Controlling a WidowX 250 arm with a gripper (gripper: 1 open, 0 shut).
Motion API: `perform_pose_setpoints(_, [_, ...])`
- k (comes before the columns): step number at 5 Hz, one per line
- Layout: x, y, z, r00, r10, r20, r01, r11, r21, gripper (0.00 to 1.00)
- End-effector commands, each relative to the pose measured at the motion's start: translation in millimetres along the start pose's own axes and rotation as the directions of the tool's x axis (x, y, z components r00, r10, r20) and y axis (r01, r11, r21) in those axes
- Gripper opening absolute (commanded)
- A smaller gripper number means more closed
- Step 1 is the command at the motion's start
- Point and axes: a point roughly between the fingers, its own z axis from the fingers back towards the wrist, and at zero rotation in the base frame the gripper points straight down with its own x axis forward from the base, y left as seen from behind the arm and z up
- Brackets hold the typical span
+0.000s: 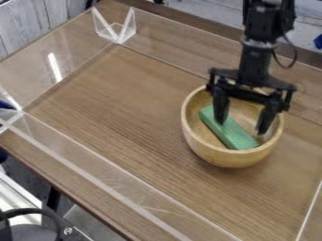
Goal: Remove the green block from inside the brown bowl and put it on the table
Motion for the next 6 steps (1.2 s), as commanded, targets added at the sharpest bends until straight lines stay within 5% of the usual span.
perform_pose_setpoints(1, [3.4, 1.8, 5.5, 0.995, 0.052, 0.081, -0.049, 0.998, -0.034, 1.0])
perform_pose_setpoints(2, [4.3, 5.6, 1.4, 0.988, 0.109, 0.111, -0.104, 0.993, -0.055, 1.0])
perform_pose_setpoints(4, [8.7, 6.4, -12.2, 0.986, 0.087, 0.145, -0.069, 0.99, -0.124, 1.0])
perform_pose_setpoints(5, [6.9, 3.7, -18.9, 0.976, 0.17, 0.134, -0.145, 0.974, -0.177, 1.0])
perform_pose_setpoints(6, [3.7, 0.8, -26.2, 0.962, 0.249, 0.117, -0.219, 0.951, -0.219, 0.0])
